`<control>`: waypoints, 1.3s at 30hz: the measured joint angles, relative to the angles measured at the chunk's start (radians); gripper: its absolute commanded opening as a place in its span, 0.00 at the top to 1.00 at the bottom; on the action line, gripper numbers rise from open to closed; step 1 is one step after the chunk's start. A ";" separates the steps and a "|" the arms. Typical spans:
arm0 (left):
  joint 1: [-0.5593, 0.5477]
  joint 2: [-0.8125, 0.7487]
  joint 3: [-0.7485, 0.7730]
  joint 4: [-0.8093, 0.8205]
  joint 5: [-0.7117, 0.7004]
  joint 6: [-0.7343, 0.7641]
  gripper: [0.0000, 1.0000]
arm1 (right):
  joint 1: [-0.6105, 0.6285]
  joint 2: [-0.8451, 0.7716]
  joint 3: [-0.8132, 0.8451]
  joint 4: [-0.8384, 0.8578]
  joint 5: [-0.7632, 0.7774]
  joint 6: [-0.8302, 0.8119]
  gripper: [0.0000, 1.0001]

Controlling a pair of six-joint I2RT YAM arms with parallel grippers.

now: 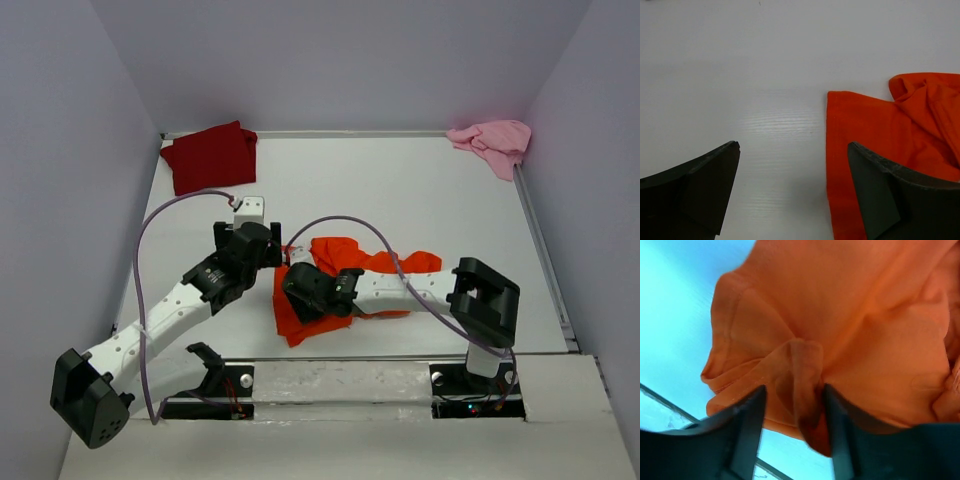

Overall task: Fold and stack the t-shirts
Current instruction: Flatten the tshirt out

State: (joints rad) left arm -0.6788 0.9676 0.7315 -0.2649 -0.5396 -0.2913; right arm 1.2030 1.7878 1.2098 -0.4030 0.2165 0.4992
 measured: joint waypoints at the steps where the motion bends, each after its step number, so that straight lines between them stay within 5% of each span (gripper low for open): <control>1: 0.000 0.000 -0.004 -0.018 0.002 -0.007 0.01 | 0.014 0.014 0.000 -0.001 0.014 0.013 0.36; 9: -0.002 -0.007 -0.005 0.031 0.118 -0.157 0.02 | 0.024 -0.048 -0.011 -0.081 0.212 0.027 0.31; 19: -0.058 -0.052 -0.100 0.190 0.328 -0.369 0.02 | -0.202 -0.243 -0.091 -0.116 0.367 -0.016 0.31; 39: -0.154 0.085 -0.216 0.231 0.402 -0.513 0.04 | -0.317 -0.284 -0.093 -0.174 0.457 -0.067 0.31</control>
State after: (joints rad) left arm -0.8330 1.0531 0.5159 -0.0341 -0.1371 -0.8047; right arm 0.8856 1.5040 1.1168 -0.5770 0.6739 0.4324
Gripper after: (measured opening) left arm 0.963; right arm 0.691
